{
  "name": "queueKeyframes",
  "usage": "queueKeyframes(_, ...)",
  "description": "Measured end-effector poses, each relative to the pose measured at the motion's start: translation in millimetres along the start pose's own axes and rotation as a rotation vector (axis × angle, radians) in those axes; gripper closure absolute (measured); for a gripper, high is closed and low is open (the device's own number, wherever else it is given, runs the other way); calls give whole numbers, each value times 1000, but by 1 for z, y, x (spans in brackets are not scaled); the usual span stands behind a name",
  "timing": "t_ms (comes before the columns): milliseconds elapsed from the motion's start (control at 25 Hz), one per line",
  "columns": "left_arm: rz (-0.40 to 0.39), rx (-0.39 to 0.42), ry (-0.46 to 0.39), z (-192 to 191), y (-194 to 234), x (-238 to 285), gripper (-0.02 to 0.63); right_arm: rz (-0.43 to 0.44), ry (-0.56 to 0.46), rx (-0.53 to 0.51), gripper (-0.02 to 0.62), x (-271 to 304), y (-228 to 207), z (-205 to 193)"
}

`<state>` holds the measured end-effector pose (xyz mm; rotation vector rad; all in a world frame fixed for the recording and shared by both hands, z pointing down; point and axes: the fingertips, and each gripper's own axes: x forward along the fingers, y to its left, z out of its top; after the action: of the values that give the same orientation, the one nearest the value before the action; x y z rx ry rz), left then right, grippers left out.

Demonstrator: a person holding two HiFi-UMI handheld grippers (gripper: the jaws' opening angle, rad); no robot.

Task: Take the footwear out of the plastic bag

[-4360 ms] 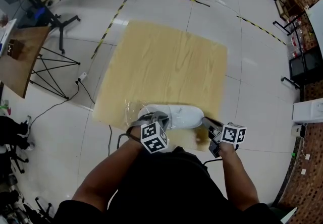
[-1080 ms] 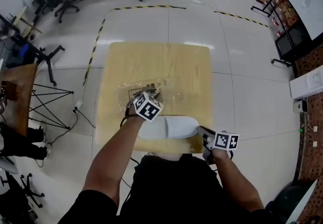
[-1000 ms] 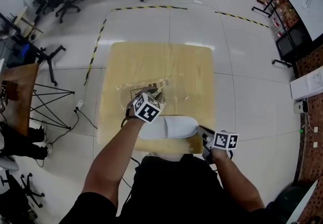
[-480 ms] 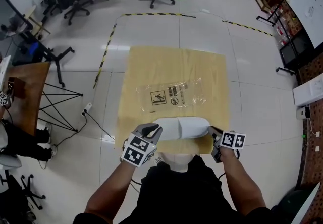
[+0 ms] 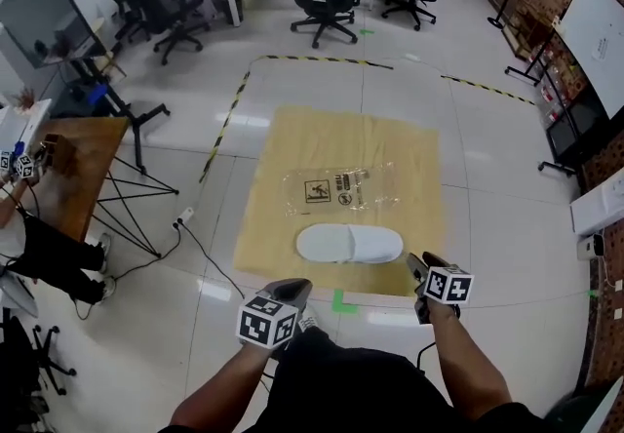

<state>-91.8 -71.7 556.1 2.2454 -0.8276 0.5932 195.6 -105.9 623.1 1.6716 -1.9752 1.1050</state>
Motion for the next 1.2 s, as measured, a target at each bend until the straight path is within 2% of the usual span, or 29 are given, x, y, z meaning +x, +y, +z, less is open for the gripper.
queueKeyframes(80,8,-20,-43,-1,-24,-15,592,94,-35,-33,405,-40,22,-6)
queueKeyframes(200,30,-28,-92,-12,-69,-27,597,272,-69,-88,592,-111,54,-29)
queueKeyframes(360,54,-10,-89,-59,-130,-33,597,421,-106,-118,594,-180,60,-81)
queueKeyframes(440,76,24,-70,-84,-152,-42,597,491,-118,-20,594,-192,56,-108)
queueKeyframes(560,94,42,-36,-108,-178,-55,597,665,-139,304,594,-205,62,-119)
queueKeyframes(600,98,31,-18,-119,-186,-63,597,698,-137,381,594,-212,68,-125)
queueKeyframes(680,114,-4,6,-140,-197,-78,597,719,-124,399,594,-229,81,-144)
queueKeyframes(800,130,-30,-2,-154,-202,-96,597,701,-80,276,595,-239,96,-168)
queueKeyframes(920,146,6,-12,-160,-202,-118,597,665,-45,177,595,-242,105,-182)
queueKeyframes(1040,162,55,-62,-161,-199,-148,597,611,-46,96,594,-244,116,-191)
queueKeyframes(1120,160,69,-97,-168,-199,-172,597,591,-54,88,594,-250,129,-200)
queueKeyframes(1200,137,63,-114,-184,-199,-192,597,603,-77,138,594,-262,147,-208)
